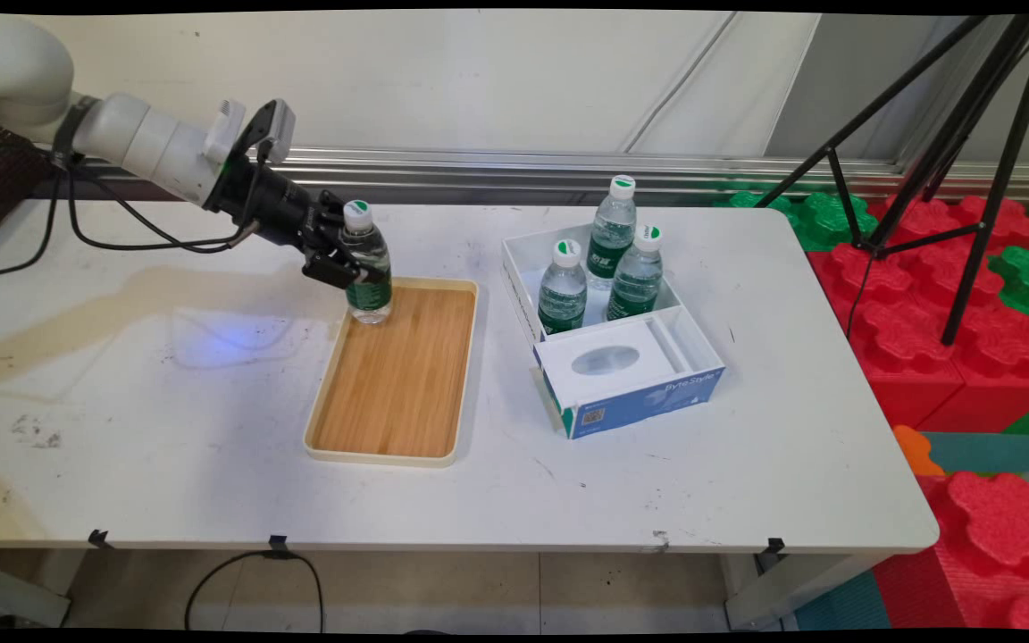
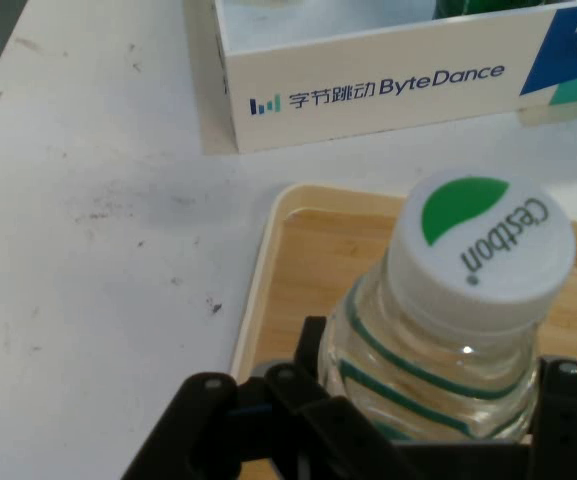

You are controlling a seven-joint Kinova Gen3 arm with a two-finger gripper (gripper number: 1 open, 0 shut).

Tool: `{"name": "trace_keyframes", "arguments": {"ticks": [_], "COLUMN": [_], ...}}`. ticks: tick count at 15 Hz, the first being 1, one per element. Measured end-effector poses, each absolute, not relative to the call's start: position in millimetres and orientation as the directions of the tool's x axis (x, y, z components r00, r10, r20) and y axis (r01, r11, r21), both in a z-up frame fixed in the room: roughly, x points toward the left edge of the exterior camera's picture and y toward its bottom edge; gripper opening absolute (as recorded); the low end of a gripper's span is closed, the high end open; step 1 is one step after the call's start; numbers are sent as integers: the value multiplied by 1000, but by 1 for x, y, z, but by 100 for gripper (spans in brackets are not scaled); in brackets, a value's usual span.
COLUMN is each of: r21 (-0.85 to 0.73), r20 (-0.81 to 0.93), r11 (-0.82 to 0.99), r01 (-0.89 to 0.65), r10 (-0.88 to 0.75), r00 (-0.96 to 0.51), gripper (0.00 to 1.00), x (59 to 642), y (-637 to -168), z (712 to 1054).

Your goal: Place the picked object on the tray

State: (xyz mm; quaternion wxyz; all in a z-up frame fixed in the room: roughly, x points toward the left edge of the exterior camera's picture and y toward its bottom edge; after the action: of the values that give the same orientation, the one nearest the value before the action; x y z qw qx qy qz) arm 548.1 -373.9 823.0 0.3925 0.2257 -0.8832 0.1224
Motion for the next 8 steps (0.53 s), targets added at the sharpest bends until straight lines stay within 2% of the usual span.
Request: {"name": "trace_keyframes", "arguments": {"ticks": [7, 8], "r21": [-41, -41], "r20": [763, 765], "r11": [873, 874], "r01": [-486, -484], "r10": [-287, -284], "r00": [-579, -578], "gripper": [0, 100], "x": [551, 552], "y": [-377, -377], "z": [809, 808]}}
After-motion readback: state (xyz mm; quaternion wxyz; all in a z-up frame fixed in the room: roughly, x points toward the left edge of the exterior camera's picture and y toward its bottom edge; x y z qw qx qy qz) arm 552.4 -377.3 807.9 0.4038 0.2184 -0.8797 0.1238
